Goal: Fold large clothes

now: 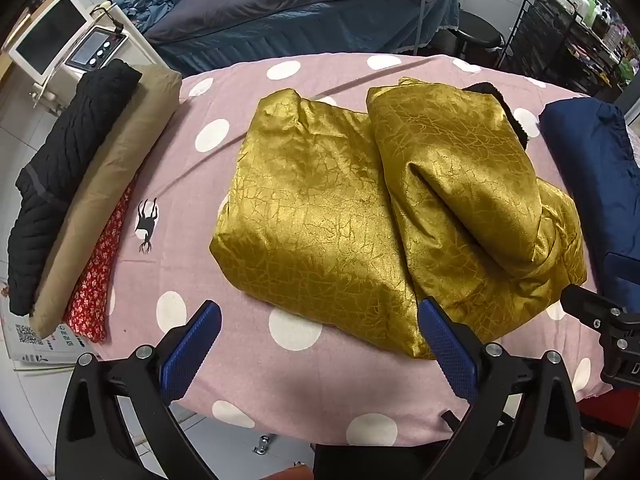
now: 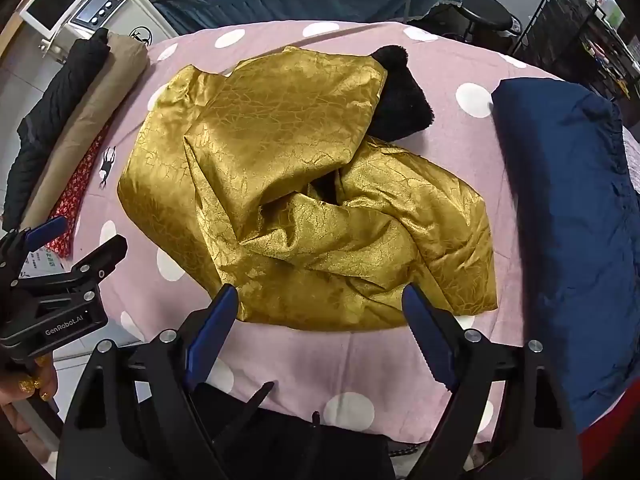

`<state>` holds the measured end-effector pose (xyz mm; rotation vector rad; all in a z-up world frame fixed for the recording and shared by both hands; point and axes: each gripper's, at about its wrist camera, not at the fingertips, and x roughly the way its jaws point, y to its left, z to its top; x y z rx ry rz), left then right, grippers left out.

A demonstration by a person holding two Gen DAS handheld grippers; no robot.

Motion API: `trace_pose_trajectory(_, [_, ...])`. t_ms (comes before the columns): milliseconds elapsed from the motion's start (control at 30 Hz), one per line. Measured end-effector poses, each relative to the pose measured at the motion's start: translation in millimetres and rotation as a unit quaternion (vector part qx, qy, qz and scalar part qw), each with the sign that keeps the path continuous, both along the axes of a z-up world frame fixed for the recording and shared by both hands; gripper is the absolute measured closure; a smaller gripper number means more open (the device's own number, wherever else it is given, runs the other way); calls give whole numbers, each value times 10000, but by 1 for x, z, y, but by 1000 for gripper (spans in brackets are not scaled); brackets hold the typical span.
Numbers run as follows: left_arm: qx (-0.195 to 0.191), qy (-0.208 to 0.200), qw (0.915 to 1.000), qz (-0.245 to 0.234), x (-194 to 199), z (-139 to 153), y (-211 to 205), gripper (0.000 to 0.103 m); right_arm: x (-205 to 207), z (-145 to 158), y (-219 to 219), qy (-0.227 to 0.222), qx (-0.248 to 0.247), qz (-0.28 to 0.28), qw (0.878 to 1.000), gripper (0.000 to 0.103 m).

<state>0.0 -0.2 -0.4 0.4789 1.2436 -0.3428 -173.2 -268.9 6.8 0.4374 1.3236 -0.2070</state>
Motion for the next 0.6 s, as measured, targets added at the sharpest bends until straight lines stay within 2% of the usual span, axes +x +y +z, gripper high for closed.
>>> trace_pose_trajectory(600, [39, -2, 10000, -7, 0, -1, 0, 7, 1, -1, -2, 100, -81, 27, 9999, 20])
